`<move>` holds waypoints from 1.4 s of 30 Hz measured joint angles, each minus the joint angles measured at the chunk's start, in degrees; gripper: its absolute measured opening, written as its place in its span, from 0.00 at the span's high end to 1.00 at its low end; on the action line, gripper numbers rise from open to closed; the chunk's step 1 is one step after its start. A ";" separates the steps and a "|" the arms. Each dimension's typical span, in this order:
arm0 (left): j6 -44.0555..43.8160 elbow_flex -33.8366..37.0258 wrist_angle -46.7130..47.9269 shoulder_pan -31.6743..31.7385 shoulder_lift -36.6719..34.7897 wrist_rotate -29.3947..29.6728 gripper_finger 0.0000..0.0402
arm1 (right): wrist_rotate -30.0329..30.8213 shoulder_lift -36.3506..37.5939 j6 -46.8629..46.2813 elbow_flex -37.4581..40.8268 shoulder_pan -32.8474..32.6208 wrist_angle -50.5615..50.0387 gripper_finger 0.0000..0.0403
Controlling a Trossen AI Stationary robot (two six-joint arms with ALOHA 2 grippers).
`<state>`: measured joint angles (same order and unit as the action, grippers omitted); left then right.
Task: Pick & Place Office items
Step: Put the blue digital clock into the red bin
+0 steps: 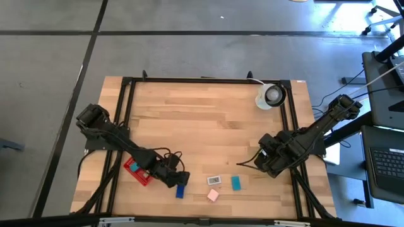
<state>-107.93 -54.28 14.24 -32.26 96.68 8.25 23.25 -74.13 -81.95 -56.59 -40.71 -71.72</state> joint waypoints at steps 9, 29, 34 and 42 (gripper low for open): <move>-4.68 0.00 -1.84 -3.44 0.65 3.45 0.37 | 0.42 0.00 0.02 0.01 0.00 -0.01 0.35; 17.68 -0.07 -7.77 -0.11 4.61 3.38 0.37 | 4.42 0.00 0.04 0.01 0.07 0.21 0.35; 28.75 -0.02 -7.51 5.59 4.63 3.67 0.38 | 4.41 0.00 0.02 0.01 0.07 0.29 0.35; 42.76 0.07 -7.52 15.65 4.51 2.81 0.38 | 4.37 0.00 0.00 0.01 0.07 2.34 0.35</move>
<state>-65.17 -54.22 6.72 -16.61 101.19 11.06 27.61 -74.13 -81.95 -56.58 -40.64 -69.38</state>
